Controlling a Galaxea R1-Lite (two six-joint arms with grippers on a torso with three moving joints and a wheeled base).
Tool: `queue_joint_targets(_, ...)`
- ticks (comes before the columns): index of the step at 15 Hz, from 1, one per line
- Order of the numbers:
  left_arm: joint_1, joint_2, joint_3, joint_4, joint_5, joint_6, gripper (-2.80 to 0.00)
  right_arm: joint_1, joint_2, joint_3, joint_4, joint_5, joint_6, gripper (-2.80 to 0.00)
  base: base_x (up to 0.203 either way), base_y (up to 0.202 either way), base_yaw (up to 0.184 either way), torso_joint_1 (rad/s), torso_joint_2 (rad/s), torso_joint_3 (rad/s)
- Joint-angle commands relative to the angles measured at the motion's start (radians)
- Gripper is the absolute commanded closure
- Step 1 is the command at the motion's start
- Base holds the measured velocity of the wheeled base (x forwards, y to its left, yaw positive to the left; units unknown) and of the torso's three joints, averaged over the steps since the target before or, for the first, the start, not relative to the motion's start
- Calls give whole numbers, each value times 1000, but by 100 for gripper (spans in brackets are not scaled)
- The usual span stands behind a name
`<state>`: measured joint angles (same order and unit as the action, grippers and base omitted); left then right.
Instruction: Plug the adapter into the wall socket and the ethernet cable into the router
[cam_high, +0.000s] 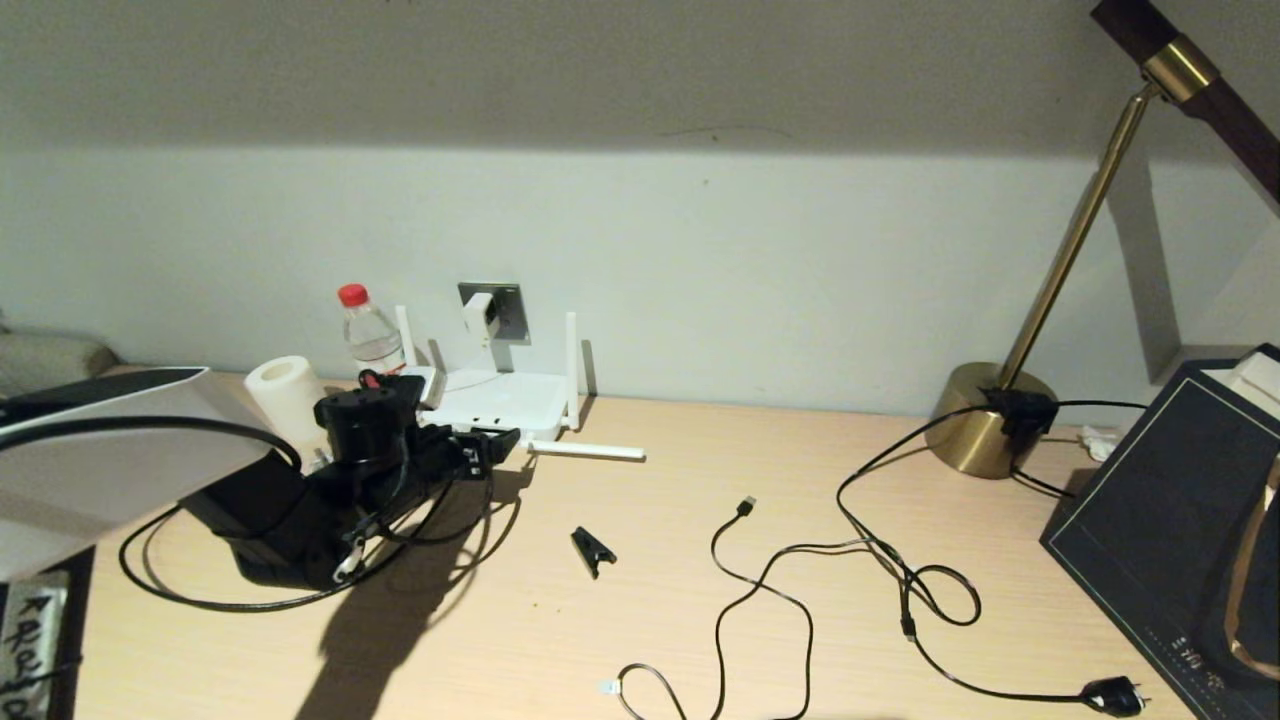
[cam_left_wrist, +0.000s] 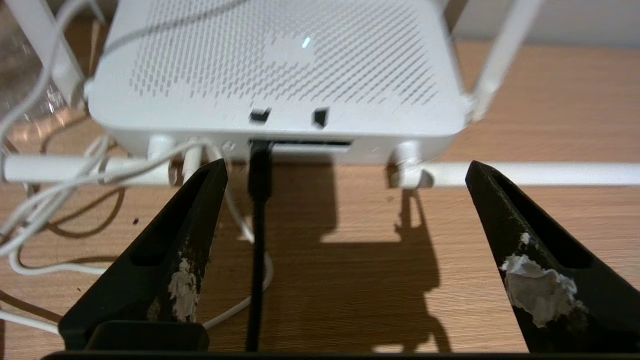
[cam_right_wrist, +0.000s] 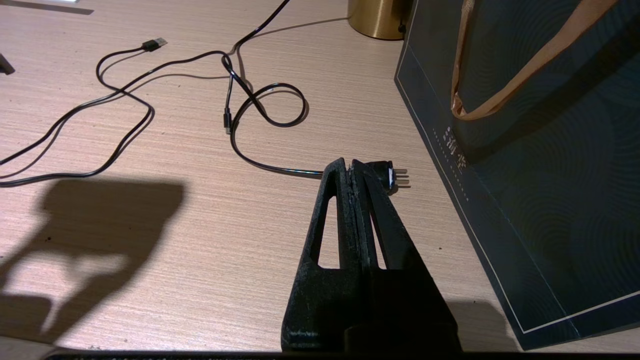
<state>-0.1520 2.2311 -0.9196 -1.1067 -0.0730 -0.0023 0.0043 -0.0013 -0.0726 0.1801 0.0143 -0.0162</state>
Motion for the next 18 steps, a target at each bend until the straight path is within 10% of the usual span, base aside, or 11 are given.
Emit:
queue_joint_targets(1, -11, -95, 53, -53, 3, -1, 0, 0, 1, 0, 1, 0, -1, 0, 0, 0, 0, 0, 0, 0)
queue_joint_targets(8, -7, -718, 163, 30, 8, 17, 0, 0, 1, -1, 1, 1, -1, 0, 0, 0, 0, 0, 0, 0)
queue_joint_targets(18, -7, -1593, 821, 855, -48, 118, 0, 0, 1, -1, 1, 0, -1, 0, 0, 0, 0, 0, 0, 0)
